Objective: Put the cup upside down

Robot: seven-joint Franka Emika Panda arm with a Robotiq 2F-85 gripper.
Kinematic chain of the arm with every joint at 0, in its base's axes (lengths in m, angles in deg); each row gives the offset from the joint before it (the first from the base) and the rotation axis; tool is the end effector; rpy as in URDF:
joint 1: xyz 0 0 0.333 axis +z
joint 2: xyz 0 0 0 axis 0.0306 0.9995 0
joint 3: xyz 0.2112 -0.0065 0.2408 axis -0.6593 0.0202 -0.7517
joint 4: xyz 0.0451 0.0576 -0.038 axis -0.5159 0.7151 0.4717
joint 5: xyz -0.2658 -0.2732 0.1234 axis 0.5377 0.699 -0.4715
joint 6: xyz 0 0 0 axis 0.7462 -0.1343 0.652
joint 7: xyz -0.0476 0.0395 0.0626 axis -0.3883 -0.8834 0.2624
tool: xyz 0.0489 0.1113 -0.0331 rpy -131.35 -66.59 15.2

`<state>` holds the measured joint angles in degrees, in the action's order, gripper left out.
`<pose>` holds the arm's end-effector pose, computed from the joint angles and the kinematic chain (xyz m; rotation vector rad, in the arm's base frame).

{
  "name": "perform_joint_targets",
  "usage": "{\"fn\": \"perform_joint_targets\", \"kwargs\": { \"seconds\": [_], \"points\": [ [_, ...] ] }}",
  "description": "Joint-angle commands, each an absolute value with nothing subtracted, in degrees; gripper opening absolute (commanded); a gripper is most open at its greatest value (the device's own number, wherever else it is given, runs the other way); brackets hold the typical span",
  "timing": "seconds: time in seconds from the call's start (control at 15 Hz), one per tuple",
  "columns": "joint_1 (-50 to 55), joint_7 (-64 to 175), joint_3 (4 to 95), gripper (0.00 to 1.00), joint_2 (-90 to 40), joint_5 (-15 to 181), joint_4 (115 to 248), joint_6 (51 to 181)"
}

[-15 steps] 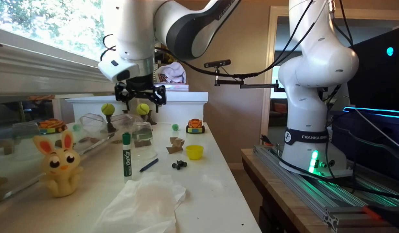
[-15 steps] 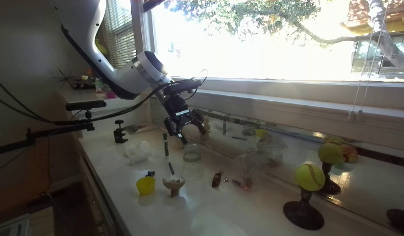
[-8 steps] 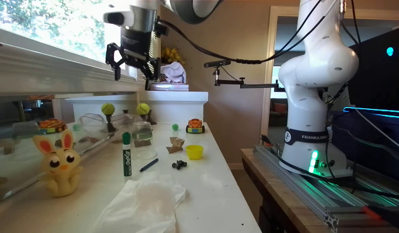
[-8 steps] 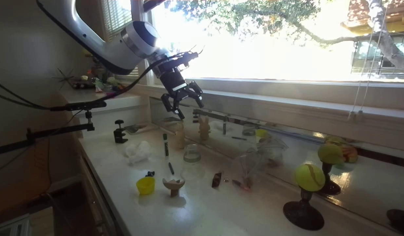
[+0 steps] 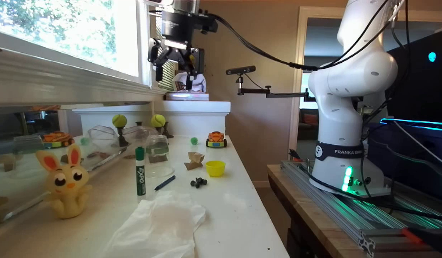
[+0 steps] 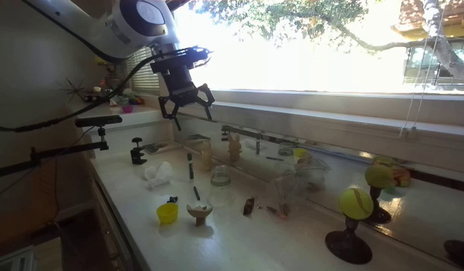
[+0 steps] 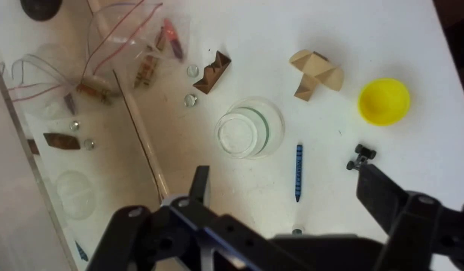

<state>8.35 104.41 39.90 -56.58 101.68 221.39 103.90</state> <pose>0.4762 0.0828 0.4463 2.3162 1.5309 -0.0201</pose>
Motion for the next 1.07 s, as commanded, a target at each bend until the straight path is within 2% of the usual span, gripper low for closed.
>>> {"fn": "perform_joint_targets", "kwargs": {
  "seconds": [0.0, 0.47, 1.0],
  "points": [
    [9.0, 103.1, 40.3, 1.0, -57.2, 101.9, 221.8, 103.2],
    [9.0, 102.1, 40.2, 1.0, -57.8, 101.9, 222.4, 102.9],
    [8.5, 84.9, 41.1, 1.0, -56.0, 93.4, 216.8, 85.0]
  ]
}}
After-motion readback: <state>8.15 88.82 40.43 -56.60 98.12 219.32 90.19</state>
